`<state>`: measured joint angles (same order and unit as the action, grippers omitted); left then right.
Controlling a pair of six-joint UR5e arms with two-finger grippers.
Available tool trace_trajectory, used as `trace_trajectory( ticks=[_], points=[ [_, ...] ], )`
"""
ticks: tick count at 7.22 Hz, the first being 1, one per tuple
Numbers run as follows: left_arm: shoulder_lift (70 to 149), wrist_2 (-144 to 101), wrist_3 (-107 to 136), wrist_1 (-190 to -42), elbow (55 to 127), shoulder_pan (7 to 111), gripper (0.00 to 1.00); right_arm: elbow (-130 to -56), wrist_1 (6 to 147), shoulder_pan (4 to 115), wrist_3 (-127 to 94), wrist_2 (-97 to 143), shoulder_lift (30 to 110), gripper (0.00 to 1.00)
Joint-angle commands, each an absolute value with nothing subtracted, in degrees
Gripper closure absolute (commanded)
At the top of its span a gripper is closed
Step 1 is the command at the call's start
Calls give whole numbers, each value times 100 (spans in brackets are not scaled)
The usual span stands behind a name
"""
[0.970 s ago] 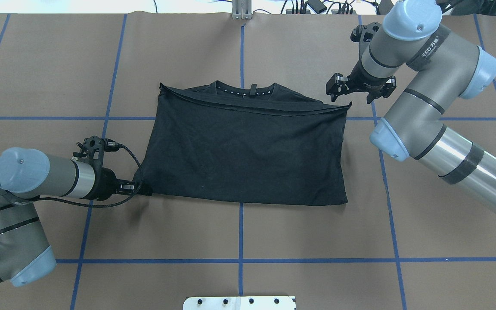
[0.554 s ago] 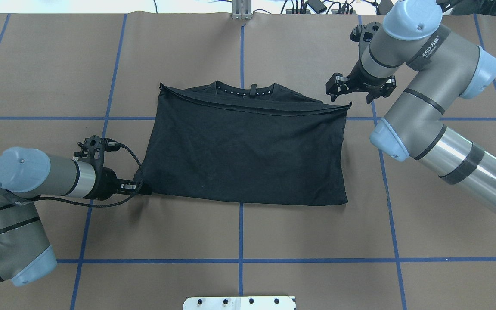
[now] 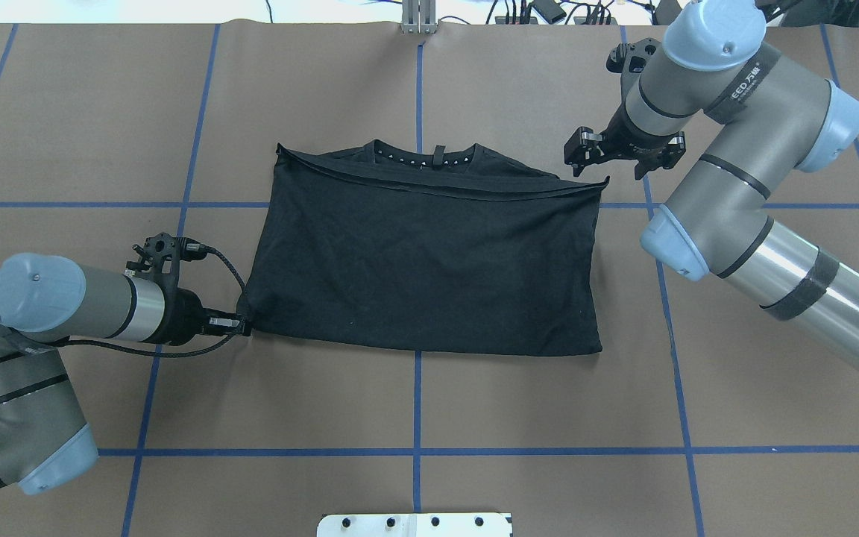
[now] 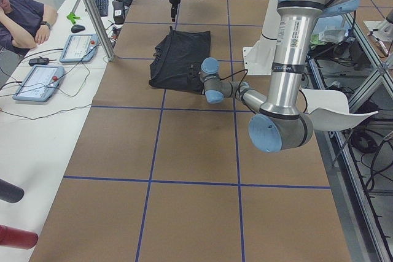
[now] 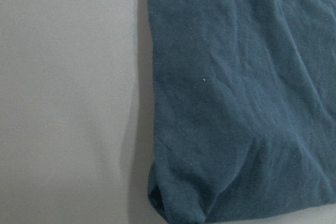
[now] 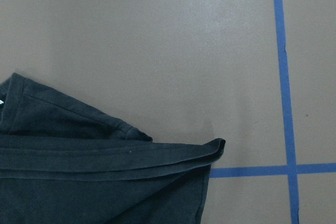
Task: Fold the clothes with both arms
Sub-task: 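Grasp the side edge of the black shirt with the left gripper, then drag the shirt's side farther from the robot with the left gripper, rotating it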
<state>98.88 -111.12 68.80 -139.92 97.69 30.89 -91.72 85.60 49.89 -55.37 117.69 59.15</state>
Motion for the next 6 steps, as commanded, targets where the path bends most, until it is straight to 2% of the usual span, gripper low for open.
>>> trace_trajectory(
  ticks=[1,4,6],
  points=[
    [9870,-11101,6856,-13992,9817,3129,100,-9176,8561,4975,-5537,11769,5915,0],
    [9730,-11118,6288,-13975,9783,3426,100,-9272,8569,4878,-5563,11777,5915,0],
    [9615,-11153,5288,-13922,9591,4005,100,-9281,8569,4825,-5678,11769,5906,0]
  ],
)
